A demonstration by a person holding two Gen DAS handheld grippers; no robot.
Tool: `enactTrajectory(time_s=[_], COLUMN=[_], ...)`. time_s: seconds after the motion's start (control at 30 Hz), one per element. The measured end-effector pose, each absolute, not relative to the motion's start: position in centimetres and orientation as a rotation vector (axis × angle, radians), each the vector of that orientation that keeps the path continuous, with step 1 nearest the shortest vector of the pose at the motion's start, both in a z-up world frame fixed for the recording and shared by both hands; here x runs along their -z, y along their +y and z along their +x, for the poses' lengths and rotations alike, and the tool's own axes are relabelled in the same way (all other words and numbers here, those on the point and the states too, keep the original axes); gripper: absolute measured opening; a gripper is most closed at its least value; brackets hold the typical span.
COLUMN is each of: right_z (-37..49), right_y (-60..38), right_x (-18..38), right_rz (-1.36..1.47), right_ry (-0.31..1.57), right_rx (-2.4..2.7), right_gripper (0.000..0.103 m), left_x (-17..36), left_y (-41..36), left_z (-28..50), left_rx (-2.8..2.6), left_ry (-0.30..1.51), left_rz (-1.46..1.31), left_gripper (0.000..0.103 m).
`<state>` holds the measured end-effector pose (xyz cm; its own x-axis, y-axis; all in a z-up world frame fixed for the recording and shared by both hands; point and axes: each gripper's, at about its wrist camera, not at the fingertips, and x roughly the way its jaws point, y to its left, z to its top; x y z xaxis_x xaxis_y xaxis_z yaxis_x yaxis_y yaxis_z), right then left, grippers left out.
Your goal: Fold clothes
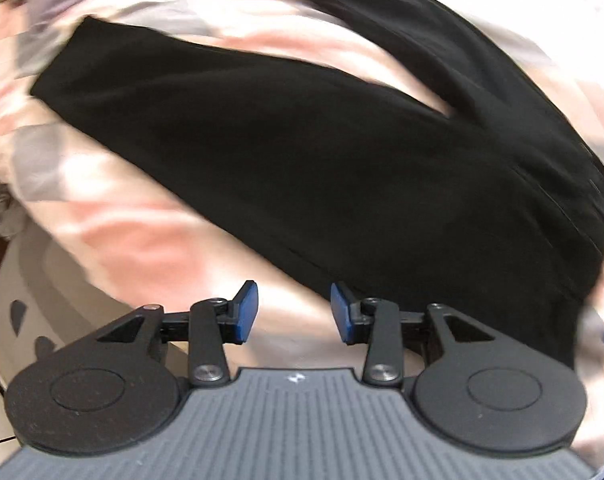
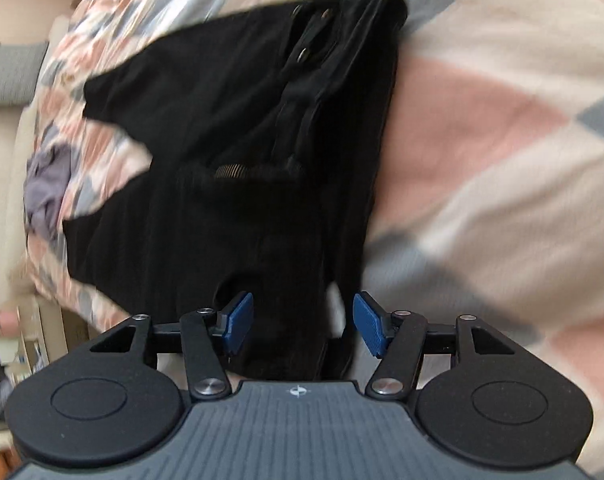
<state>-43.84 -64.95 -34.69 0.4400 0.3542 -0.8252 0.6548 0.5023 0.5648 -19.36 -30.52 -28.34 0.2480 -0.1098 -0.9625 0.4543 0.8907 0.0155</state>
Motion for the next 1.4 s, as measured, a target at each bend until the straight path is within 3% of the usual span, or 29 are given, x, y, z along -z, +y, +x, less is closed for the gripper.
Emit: enactTrajectory(time_s=[0.07,0.2,0.43,0.47,0.6,0.77,0.87,0.9,0.93,0.97,1.0,1.07,1.13,1.23,1.3,1.4], right_z=[-42.8,-40.6,-36.8,-36.3,-35.2,-32.8,-30.6,-29.9,-29.4,-29.1,-29.1,-29.6,-30.1,-30.8,-30.9,-30.2], right_y=[-62.9,-58.9,-51.8,-50.8,-48.2,-44.8,-42.9,-42.5,-42.2,-42.0,-41.8,-42.3,-42.8,-43.2,-43.3,-43.4], right_x=[34.9,35.3,36.0,36.1,35.1,32.7,33.3,33.8,34.4,35.1,35.6,35.1,33.2,29.3,26.9,24.5], right_rz=[1.068,1.03,0.961,0.951,0.928,0.876,0.876,0.867,0.86,0.854,0.857,0.904,0.951,0.97,0.979,1.002], right_ry=[1.159,1.164,1.169,1.17,1.182,1.116,1.132,1.16,1.193,1.234,1.263,1.255,1.203,1.101,1.045,0.982], right_rx=[0.277,0.349,0.472,0.49,0.697,0.787,0.771,0.774,0.782,0.798,0.813,0.854,0.884,0.911,0.915,0.911], right_gripper=[0.047,0.046,0.045,0.038,0.035,0.04,0.043,0.046,0.056,0.058,0.058,0.058,0.058,0.073,0.076,0.084], left_x=[28.1,29.4,35.7,36.5,36.7,34.6,36.2,36.7,37.2,37.7,38.1,35.9,32.9,28.1,25.4,22.4], left_y=[-28.9,-27.9,-26.1,-25.7,-21.3,-20.5,-22.4,-23.1,-23.6,-24.2,-24.8,-25.6,-26.4,-27.6,-28.3,-29.1], left_z=[-16.0,-9.8,-0.9,-0.1,5.3,7.4,6.1,5.6,5.3,5.1,4.8,4.4,3.8,2.5,1.6,0.0], left_rx=[0.381,0.439,0.625,0.643,0.564,0.65,0.699,0.713,0.692,0.67,0.649,0.689,0.742,0.82,0.856,0.868], left_ry=[1.237,1.148,1.155,1.146,1.171,1.155,1.215,1.234,1.248,1.262,1.275,1.297,1.274,1.184,1.132,1.079], left_rz=[0.319,0.374,0.565,0.617,0.607,0.57,0.64,0.664,0.699,0.734,0.768,0.746,0.725,0.739,0.752,0.767], left_gripper=[0.034,0.034,0.037,0.037,0.034,0.031,0.044,0.047,0.048,0.048,0.039,0.036,0.044,0.048,0.056,0.058])
